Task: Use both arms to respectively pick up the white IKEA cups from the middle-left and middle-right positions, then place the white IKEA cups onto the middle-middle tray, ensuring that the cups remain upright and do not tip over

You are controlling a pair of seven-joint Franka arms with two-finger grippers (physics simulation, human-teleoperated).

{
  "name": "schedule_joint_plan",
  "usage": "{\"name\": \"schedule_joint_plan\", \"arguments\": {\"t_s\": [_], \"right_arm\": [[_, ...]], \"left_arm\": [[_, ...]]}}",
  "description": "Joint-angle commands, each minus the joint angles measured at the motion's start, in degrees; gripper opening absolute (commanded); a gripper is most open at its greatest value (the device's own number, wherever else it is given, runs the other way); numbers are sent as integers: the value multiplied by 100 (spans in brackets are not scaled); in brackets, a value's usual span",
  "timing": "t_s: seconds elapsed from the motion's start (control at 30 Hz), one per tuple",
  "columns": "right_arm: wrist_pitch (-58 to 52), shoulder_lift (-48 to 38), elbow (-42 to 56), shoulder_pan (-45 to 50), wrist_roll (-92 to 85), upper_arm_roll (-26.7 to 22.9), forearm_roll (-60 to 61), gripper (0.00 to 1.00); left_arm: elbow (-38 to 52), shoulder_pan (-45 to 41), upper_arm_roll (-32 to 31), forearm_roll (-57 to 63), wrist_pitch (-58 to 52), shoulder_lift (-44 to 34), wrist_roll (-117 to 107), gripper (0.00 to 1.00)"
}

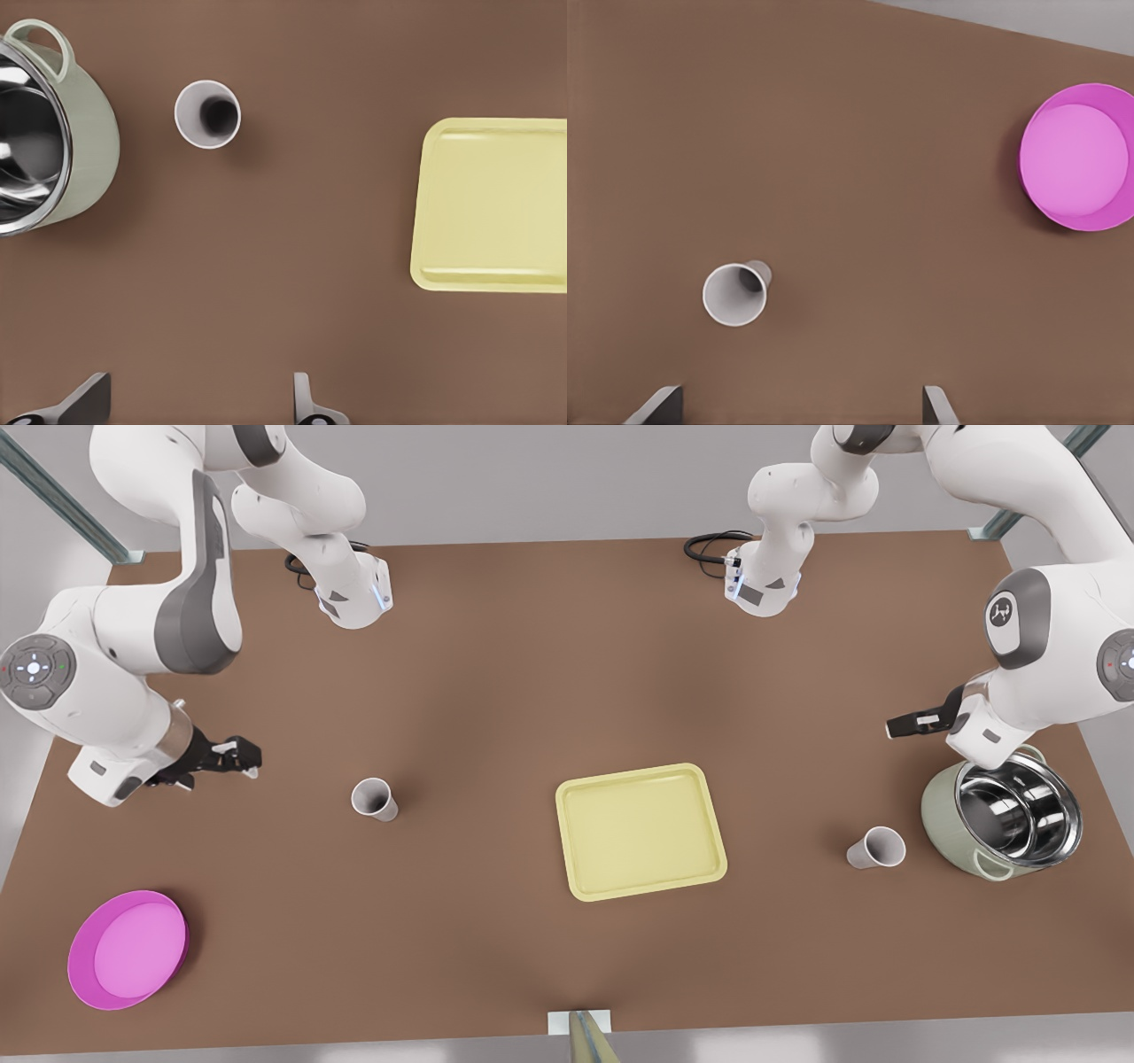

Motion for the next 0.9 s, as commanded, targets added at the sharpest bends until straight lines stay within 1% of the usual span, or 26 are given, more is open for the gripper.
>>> {"name": "schedule_joint_plan", "arguments": {"t_s": [0.0,0.07,0.1,0.13,0.17,0.27,0.3,0.4,0.43,0.47,0.5,0.53,0.6,0.8,0.87], "right_arm": [[-74,-12,-9,-40,-52,-6,154,100],[-83,50,-35,-58,-70,-6,171,100],[4,225,-254,-49,-70,-6,207,100],[487,366,-491,38,-70,3,119,100],[611,480,-659,118,-70,3,110,100],[1674,489,-1362,188,-79,12,128,100],[1911,463,-1590,188,-70,12,145,100],[2693,463,-2179,188,-70,12,198,100],[3317,481,-2513,188,-70,12,259,100],[3712,472,-2759,197,-70,20,321,100],[3880,516,-2786,232,-70,21,356,100],[3986,524,-2865,267,-70,21,391,100],[4171,533,-3041,276,-70,21,400,100],[4215,559,-3384,390,-70,21,453,100],[4636,498,-3753,390,-70,21,488,100]], "left_arm": [[2,0,1,1,16,-4,-77,100],[2,0,10,9,68,48,-68,100],[29,18,45,36,208,451,37,100],[64,140,54,9,664,768,55,100],[73,237,54,18,1272,1191,55,100],[90,677,54,-52,2107,1877,441,100],[-41,774,54,-70,2511,1912,652,100],[-235,897,54,-61,3127,2149,626,100],[-261,932,54,-61,3241,2211,626,100],[-270,941,54,-61,3346,2246,617,100],[-270,941,54,-70,3671,2307,609,100],[-270,941,54,-70,3935,2351,609,100],[-270,941,45,-79,4076,2439,609,100],[-437,941,45,-70,4173,2703,609,100],[-437,958,45,-192,4296,2817,609,100]]}}
